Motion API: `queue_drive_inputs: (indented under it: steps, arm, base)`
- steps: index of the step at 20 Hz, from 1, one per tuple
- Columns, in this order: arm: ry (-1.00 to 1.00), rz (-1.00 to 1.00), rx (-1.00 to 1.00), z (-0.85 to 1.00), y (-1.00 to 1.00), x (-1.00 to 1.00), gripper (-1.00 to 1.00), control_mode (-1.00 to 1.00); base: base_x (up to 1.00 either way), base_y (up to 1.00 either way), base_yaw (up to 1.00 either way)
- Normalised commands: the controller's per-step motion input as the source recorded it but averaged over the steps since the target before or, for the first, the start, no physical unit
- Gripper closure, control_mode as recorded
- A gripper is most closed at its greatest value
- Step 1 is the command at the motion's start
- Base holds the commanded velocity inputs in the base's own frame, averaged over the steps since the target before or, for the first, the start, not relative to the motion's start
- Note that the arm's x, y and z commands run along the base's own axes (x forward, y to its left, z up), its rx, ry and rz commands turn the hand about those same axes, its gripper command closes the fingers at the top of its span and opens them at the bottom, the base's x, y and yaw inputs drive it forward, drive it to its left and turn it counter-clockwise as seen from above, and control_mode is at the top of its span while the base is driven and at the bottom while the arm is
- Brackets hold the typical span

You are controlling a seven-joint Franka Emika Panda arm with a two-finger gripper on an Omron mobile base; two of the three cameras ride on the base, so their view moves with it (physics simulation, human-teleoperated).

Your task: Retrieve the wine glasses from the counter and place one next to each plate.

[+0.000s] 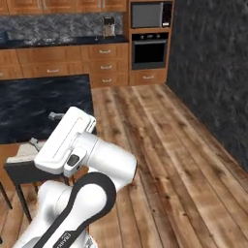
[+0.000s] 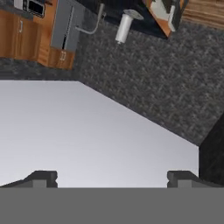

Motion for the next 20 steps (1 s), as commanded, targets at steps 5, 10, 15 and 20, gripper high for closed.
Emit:
queue_drive_inputs:
  steps: [5, 10, 15, 20]
  arm:
    - [0.00, 0.00, 0.00, 0.00, 0.00, 0.00, -1.00, 1.00]
    - [0.00, 0.00, 0.00, 0.00, 0.00, 0.00, -1.00, 1.00]
    - [0.00, 0.00, 0.00, 0.00, 0.00, 0.00, -1.00, 1.00]
    - [0.00, 0.00, 0.00, 0.00, 0.00, 0.00, -1.00, 1.00]
  base:
    - [0.84, -0.77, -0.40]
    - [1.00, -0.74, -0.04]
    - [1.00, -0.96, 0.15]
    - [1.00, -0.62, 0.34]
